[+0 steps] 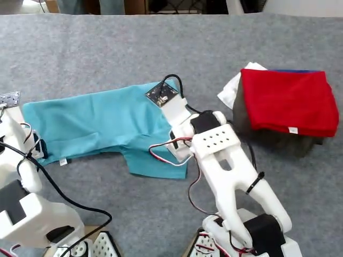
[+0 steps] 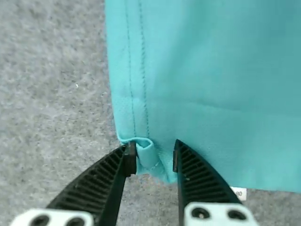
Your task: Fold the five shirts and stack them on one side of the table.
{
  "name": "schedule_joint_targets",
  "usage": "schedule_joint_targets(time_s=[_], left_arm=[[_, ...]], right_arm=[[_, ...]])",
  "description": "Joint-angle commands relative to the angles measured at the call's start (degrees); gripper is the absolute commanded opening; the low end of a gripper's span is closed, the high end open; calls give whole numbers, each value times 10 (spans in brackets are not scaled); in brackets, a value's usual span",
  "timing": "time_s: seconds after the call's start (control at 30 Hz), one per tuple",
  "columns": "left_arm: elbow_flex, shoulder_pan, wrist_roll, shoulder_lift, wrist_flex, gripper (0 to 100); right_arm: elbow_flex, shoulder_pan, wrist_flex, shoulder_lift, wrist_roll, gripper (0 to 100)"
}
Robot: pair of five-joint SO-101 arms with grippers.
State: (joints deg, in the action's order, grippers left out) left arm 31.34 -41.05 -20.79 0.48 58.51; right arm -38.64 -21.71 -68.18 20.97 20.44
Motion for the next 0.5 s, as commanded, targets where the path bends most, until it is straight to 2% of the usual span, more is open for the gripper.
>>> schedule_joint_targets(time_s=[0.0,0.2,0.37,0.47], left_arm=[[-45,-7,-7,-8,33,152],[-129,-22,-6,-4,105,152],[-179,-43,-6,-6,166,152],[-220,-56,-4,-8,190,152]], right_arm=[[0,3,3,18,1,14],[-6,-55,-8,18,2,15],[-7,-52,-11,18,-4,22],[-4,-37,-23,19,-18,80]])
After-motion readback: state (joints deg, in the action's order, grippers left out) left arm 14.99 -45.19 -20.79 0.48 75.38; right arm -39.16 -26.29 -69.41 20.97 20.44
